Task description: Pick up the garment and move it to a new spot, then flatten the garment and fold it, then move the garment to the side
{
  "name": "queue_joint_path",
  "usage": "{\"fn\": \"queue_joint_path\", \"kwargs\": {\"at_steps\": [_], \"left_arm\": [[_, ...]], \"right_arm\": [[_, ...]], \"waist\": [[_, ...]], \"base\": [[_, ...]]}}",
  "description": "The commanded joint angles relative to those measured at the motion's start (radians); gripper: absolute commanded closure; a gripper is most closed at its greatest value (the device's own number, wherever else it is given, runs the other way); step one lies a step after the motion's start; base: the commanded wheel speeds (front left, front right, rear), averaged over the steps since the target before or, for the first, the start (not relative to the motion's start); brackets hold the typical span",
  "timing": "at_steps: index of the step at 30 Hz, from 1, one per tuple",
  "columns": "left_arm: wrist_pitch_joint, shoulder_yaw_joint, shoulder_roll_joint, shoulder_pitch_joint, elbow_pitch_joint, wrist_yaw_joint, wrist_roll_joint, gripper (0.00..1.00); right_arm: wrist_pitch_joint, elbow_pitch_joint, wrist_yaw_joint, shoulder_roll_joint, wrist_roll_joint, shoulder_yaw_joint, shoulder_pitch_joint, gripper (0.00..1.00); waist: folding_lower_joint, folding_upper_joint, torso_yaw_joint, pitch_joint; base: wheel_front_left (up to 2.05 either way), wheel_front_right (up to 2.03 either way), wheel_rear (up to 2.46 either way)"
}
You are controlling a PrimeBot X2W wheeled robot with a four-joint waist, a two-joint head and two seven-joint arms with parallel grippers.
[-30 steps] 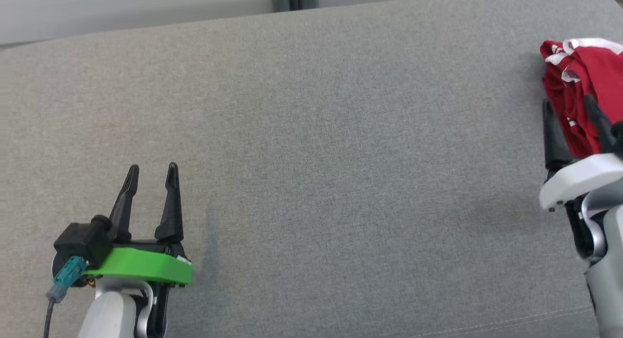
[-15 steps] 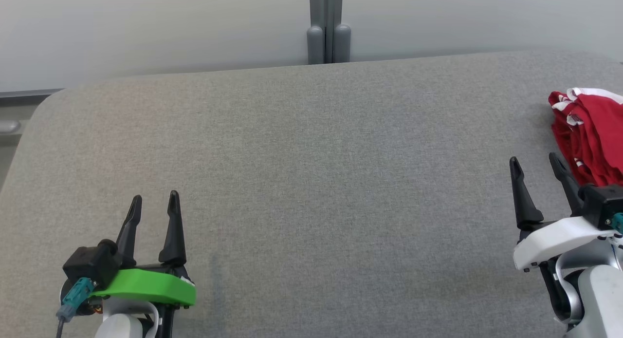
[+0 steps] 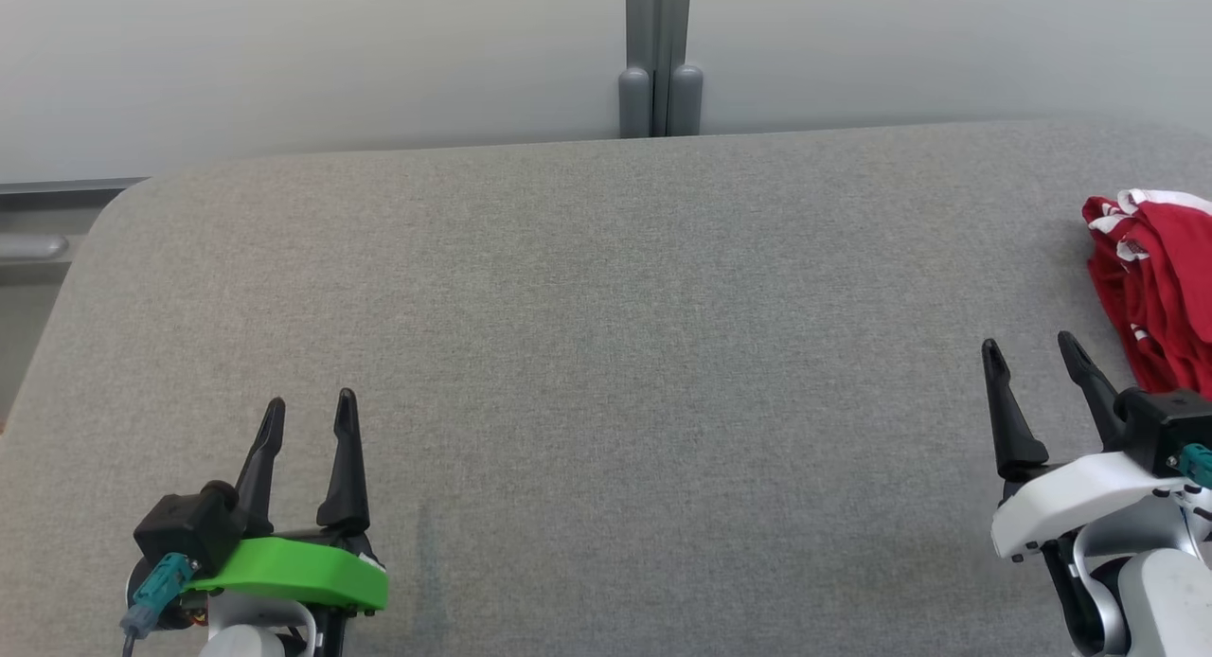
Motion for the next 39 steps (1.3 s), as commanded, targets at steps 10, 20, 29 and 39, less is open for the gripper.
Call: {"fn": "queue_joint_path", "kwargs": {"at_steps": [10, 20, 29, 39], "left_arm": [[0.0, -0.006, 0.016, -0.008, 0.001, -0.002, -0.011, 0.0], [0.001, -0.021, 0.0, 0.016, 0.049, 0.0, -0.009, 1.0], [0.044, 0.0, -0.005, 0.015, 0.044, 0.0, -0.149, 1.0], [0.089, 0.024, -0.008, 0.011, 0.032, 0.0, -0.296, 1.0]], "right_arm": [[0.003, -0.004, -0.002, 0.006, 0.009, 0.011, -0.003, 0.0], [0.005, 0.045, 0.0, 0.029, 0.009, 0.02, 0.026, 1.0], [0.029, 0.062, 0.0, 0.044, 0.17, 0.007, 0.02, 1.0], [0.049, 0.07, 0.0, 0.057, 0.342, -0.002, 0.013, 1.0]], "waist": [[0.0001, 0.0, -0.016, 0.013], [0.0001, 0.0, -0.017, 0.018], [0.0001, 0.0, -0.017, 0.015], [0.0001, 0.0, -0.016, 0.011]], "base": [[0.0, 0.0, 0.0], [0.0, 0.0, 0.0], [0.0, 0.0, 0.0], [0.0, 0.0, 0.0]]}}
